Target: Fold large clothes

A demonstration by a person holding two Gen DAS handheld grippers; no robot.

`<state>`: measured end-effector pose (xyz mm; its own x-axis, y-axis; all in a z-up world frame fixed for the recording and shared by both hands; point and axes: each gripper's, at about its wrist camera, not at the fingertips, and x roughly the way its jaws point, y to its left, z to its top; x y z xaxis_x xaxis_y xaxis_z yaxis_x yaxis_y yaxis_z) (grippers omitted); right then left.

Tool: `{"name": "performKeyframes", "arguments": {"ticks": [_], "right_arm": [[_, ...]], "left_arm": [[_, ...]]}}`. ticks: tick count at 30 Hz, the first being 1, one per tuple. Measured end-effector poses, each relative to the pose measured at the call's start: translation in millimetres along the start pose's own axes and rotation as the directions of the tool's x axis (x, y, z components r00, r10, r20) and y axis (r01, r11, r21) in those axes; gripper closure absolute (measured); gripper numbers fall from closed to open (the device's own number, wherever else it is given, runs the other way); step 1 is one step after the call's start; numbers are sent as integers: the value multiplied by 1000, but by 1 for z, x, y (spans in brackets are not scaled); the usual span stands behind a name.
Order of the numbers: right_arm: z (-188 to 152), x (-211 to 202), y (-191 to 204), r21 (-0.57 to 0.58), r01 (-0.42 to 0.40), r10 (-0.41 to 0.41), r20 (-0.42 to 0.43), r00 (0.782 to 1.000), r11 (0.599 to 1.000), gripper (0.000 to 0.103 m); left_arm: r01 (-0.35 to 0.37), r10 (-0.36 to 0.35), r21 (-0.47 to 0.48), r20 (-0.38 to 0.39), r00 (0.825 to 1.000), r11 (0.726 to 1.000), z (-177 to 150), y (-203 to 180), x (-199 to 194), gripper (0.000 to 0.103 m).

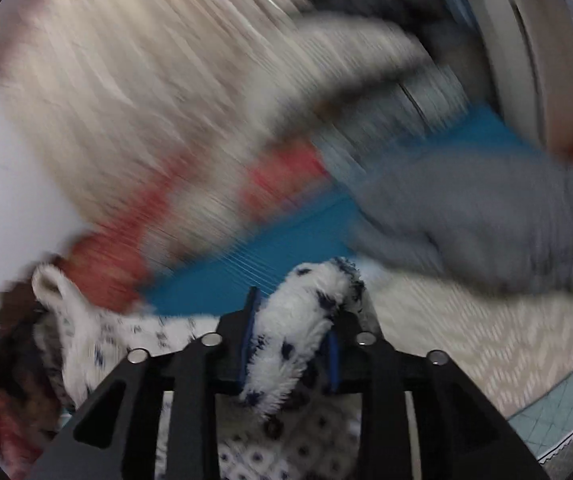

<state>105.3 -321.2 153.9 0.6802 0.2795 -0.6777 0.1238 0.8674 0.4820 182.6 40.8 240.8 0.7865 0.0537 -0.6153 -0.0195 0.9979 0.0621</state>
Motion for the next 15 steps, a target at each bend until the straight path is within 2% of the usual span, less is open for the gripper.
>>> {"name": "performKeyframes", "arguments": {"ticks": [1, 2, 3, 5, 8, 9, 11, 13, 15], "right_arm": [[-13, 22, -18, 29, 25, -24, -52, 998, 999, -5], [-28, 42, -41, 82, 39, -30, -107, 994, 996, -5], [-38, 48, -56, 124, 18, -2, -125, 992, 992, -5], [-51, 42, -71, 133, -65, 80, -114, 990, 989, 0], [-52, 14, -75, 103, -172, 180, -78, 981, 980, 18], [-50, 9, -70, 72, -199, 204, -83, 975, 977, 18], [-45, 5, -42, -68, -230, 219, -133, 967, 971, 18], [-49, 8, -8, -199, -260, 231, -158, 960, 945, 18], [-58, 25, 39, -404, -228, 171, -174, 970, 886, 18]], "left_arm": [[-13, 14, 13, -91, 996, 1000, -19, -9, 44, 95], [-22, 23, 9, -190, 982, 1000, -42, -15, 87, 95], [-23, 20, -8, -270, 963, 1000, -62, -17, 119, 95], [-20, -2, -60, -350, 937, 998, -94, -15, 157, 95], [-29, -9, -97, -369, 929, 995, -116, -4, 185, 95], [-25, -19, -113, -370, 929, 993, -117, 2, 189, 95], [-7, -45, -142, -360, 932, 990, -115, 7, 193, 95], [1, -53, -147, -353, 934, 989, -113, 8, 192, 95], [14, -65, -149, -343, 937, 989, -111, 7, 190, 95]]}}
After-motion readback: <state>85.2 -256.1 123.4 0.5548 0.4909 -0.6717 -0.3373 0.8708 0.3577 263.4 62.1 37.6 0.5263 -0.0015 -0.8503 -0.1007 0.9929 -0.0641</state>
